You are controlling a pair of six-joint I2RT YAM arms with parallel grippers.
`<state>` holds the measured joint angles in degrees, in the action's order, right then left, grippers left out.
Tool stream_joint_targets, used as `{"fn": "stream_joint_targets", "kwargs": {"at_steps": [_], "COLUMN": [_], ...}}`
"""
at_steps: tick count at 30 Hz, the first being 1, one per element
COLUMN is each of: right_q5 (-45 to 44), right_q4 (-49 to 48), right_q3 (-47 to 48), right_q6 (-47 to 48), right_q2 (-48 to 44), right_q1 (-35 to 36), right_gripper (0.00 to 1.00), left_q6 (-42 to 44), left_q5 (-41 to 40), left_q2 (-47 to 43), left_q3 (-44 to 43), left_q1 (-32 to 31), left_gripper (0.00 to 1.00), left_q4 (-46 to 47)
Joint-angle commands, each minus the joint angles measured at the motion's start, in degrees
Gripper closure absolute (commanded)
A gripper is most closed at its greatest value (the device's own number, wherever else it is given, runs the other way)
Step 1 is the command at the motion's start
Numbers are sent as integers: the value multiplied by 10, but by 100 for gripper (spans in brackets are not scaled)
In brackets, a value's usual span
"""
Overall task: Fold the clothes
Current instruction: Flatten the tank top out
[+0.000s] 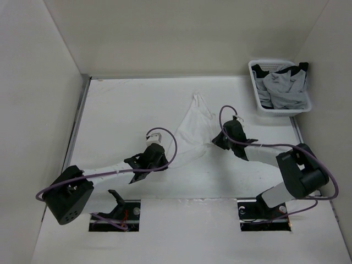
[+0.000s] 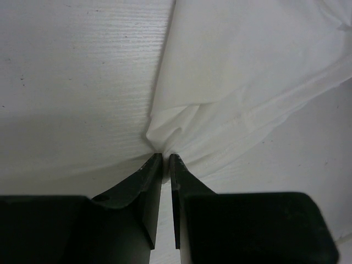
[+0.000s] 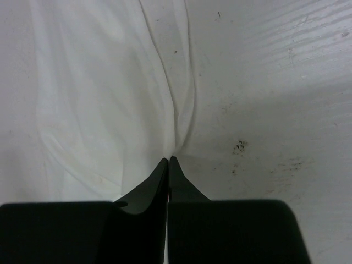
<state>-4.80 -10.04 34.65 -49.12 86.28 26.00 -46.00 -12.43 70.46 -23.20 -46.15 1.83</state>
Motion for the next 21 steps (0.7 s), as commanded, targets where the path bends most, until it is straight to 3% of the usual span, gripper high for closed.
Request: {"fn": "stream_joint_targets", "kwargs": {"at_steps": [1, 4, 7, 12, 16, 18, 21], "right_q5": [-48, -98, -108, -78, -61, -65, -92], "right_q4": [-1, 84, 149, 220, 269, 254, 160], "right_q3": [21, 82, 199, 501, 741, 752, 617], "right_q6": [2, 38, 96, 160, 155, 153, 159], "right_q2": [-71, -125, -101, 118, 300, 310, 237], "right_q1": [32, 68, 89, 111, 133, 146, 153], "right_gripper": [100, 100, 100, 97, 77, 68, 62], "left_q6": [14, 22, 26, 26, 33, 35, 32], "left_q5": [0, -1, 0, -5, -7, -10, -15], "left_q2": [-26, -40, -51, -87, -121, -135, -160], "left_q3": [11, 14, 20, 30, 32, 31, 35], "left_q1": [6, 12, 17, 28, 51, 63, 88], "left_gripper": [90, 90, 90, 90, 90, 91, 91], "left_q4": [10, 6, 4, -14, -31, -42, -49]}}
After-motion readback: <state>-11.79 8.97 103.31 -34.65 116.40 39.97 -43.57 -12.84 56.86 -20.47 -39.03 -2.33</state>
